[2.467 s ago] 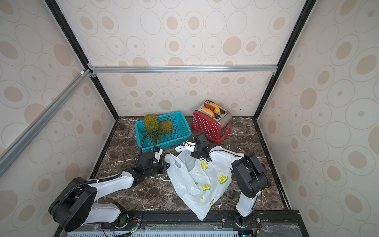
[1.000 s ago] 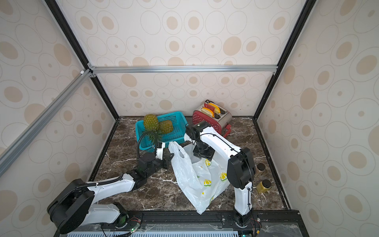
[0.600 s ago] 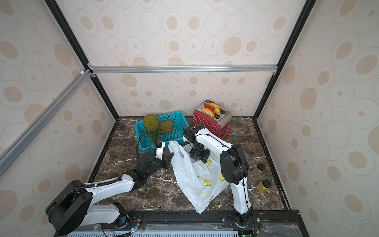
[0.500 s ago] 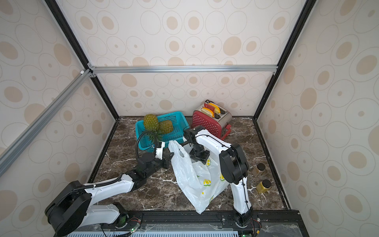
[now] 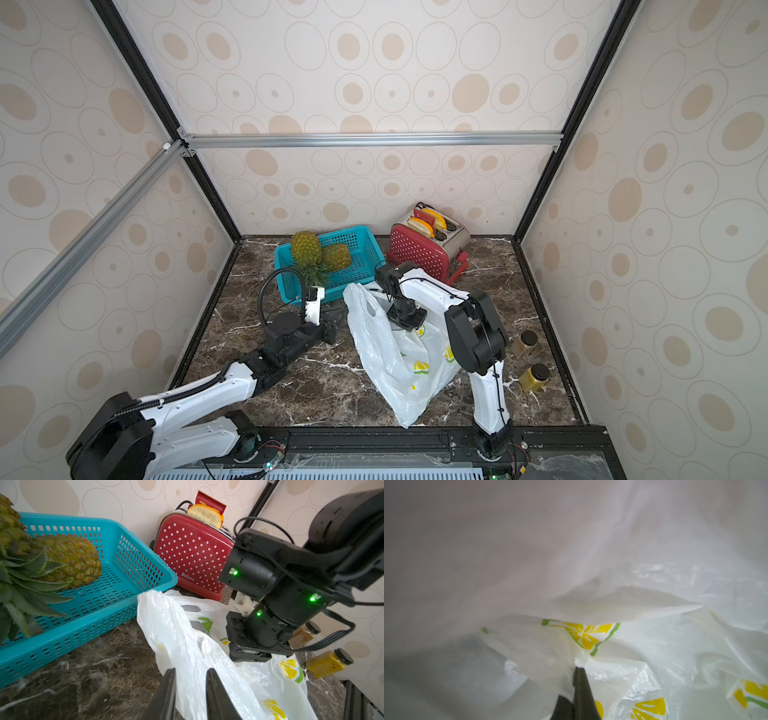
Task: Place the pineapple into a plastic bag & tie a knot
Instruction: Pick up the plastic bag at the center of the board.
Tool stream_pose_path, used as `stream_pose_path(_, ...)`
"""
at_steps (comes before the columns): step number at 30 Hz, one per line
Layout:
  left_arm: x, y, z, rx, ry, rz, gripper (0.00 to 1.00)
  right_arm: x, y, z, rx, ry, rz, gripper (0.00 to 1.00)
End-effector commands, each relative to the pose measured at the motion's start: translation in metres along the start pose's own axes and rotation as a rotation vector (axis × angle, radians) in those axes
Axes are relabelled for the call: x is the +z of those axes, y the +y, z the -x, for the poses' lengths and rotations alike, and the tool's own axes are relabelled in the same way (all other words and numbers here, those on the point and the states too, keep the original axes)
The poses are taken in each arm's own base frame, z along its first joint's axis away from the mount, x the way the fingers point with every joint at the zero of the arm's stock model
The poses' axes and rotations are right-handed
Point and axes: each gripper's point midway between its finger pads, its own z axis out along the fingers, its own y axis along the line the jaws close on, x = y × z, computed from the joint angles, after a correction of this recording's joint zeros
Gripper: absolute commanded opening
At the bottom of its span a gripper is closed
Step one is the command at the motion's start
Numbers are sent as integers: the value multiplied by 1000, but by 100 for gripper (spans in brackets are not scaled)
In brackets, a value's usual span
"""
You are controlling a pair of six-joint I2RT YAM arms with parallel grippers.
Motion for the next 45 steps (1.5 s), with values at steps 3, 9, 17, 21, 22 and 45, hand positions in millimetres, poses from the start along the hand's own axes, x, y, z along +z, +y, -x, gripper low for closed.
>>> stream_pose_path(3,-34,5,-8,61,51,33,66,-49,-12,20,-142,-219,160,0)
stream_pose_path(9,-78,13,35,230,10,153,86,-80,-9,20,-334,-353,333,0)
stream_pose_path(17,-80,-14,68,573,128,82,93,-117,-6,19,-521,-503,475,0)
stream_pose_path(21,-62,-22,53,667,278,-100,96,-117,-5,16,-542,-512,528,0)
stream_pose_path(22,-55,-20,49,678,313,-131,97,-117,-4,15,-547,-514,538,0)
stream_pose_path(45,23,-16,-38,890,675,-538,84,-114,0,24,-483,-444,648,0)
